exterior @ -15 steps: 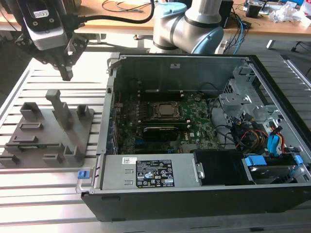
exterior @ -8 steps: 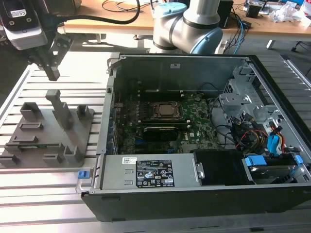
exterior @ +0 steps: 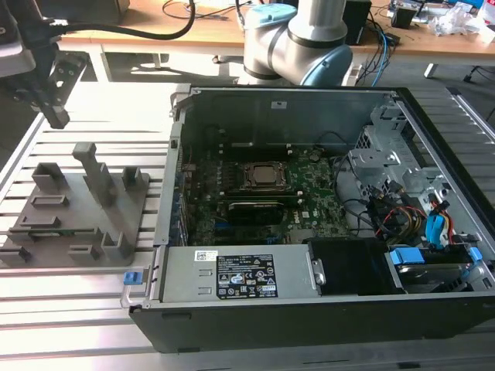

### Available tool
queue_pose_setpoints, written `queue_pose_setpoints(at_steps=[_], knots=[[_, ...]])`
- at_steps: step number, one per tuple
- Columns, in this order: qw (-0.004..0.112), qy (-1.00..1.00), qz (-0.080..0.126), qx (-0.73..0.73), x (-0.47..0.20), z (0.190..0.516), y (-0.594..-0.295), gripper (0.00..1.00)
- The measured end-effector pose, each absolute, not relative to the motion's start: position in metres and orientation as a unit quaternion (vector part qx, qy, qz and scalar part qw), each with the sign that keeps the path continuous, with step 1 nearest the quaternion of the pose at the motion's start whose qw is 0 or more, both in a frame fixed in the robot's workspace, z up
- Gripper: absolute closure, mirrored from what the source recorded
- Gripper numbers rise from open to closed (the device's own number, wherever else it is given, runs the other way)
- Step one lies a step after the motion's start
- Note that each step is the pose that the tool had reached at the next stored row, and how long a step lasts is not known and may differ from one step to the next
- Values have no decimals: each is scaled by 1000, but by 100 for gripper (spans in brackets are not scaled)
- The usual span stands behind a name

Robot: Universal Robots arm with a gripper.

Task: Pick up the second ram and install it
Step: 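Reach for the second ram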

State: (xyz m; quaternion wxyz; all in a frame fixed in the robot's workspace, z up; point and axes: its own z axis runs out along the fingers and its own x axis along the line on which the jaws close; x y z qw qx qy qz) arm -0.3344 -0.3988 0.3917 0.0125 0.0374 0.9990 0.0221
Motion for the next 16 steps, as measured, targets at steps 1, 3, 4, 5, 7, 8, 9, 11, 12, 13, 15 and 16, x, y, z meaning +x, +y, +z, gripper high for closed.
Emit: queue_pose_setpoints(at_steps=[1, 3, 4, 5, 7, 8, 9, 11, 12, 13, 15, 16], knots=[[12, 999, 22, 37, -339, 392, -399, 89], [12, 999, 22, 37, -345, 392, -399, 89], [12, 999, 22, 37, -347, 392, -399, 89], [12, 999, 22, 37, -349, 392, -399, 89], [12, 999, 22, 37, -357, 391, -399, 89], [13, 999, 22, 37, -360, 391, -399, 89], [12, 999, 22, 37, -366, 391, -399, 89], [12, 999, 22, 37, -371, 391, -399, 89], [12, 999, 22, 37, -374, 391, -399, 89], [12, 999, 22, 37, -376, 391, -399, 89], [13, 999, 22, 37, -384, 391, -399, 89], [13, 999, 22, 37, -387, 391, -399, 89]])
